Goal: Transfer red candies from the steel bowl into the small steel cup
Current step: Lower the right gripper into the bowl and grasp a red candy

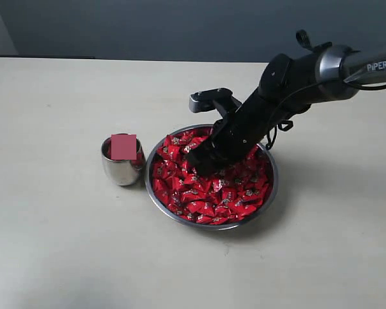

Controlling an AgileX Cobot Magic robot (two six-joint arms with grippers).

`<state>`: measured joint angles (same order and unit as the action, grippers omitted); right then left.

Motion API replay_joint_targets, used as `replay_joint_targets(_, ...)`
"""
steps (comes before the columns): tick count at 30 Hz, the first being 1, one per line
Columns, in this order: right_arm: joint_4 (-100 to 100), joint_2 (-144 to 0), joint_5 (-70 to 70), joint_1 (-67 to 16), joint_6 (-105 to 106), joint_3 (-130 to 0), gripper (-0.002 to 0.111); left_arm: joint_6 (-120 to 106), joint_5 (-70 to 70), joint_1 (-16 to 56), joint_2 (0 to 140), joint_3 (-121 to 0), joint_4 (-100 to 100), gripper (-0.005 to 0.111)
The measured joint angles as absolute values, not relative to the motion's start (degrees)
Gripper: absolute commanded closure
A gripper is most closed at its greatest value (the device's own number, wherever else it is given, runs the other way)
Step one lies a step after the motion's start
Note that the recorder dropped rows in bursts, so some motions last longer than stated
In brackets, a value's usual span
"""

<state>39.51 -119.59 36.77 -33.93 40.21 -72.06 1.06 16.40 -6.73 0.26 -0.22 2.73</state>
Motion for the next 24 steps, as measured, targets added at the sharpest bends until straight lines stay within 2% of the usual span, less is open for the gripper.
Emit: replay_joint_targets(24, 39.51, -119.59, 38.41, -34.70, 39.97, -72.06, 0.076, 1.06, 16.40, -6.73, 0.26, -0.22, 2.73, 0.106)
